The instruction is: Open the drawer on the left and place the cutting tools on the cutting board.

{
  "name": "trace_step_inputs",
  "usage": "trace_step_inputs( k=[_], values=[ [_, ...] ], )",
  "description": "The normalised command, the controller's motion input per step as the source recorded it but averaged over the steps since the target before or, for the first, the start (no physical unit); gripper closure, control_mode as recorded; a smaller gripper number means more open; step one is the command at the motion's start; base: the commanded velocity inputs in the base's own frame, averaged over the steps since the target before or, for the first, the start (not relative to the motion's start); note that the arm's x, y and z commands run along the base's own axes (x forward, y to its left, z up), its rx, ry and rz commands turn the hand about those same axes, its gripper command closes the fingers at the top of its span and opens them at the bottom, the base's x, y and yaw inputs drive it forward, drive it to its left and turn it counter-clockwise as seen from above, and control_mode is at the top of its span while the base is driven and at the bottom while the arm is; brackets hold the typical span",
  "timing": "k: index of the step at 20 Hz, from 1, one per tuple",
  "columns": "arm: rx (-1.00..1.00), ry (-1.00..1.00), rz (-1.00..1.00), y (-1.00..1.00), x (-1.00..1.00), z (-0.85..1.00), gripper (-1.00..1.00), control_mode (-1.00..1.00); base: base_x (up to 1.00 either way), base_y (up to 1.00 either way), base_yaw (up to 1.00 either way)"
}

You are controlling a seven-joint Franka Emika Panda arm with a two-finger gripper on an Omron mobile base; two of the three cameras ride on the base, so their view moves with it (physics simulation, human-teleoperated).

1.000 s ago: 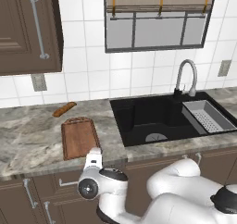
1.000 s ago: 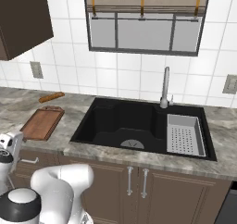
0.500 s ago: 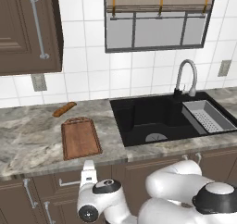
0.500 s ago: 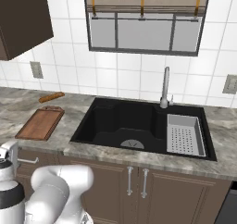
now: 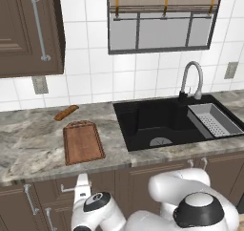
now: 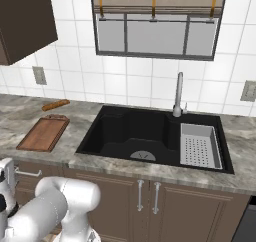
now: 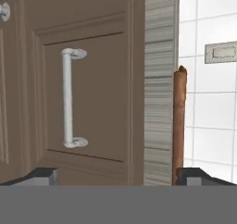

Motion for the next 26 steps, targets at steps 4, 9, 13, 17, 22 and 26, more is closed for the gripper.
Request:
trace_step_inputs(
  k=[4,9,13,17,22,26],
  values=[
    [-0.01,0.00,0.00,0.22,0.00,-0.24,-1.00,-1.00,0.00,0.00,0.00],
    [0.00,0.00,0.00,0.08,0.02,-0.26,-1.00,-1.00,0.00,0.00,0.00],
    [0.00,0.00,0.00,0.09,0.06,-0.32,-1.00,-1.00,0.00,0.00,0.00],
    [0.00,-0.02,0.00,0.01,0.04,-0.20,-1.00,-1.00,0.00,0.00,0.00],
    [0.00,-0.03,0.00,0.11,0.13,-0.06,-1.00,-1.00,0.00,0.00,0.00],
    [0.00,-0.01,0.00,0.13,0.16,-0.07,-1.00,-1.00,0.00,0.00,0.00]
  ],
)
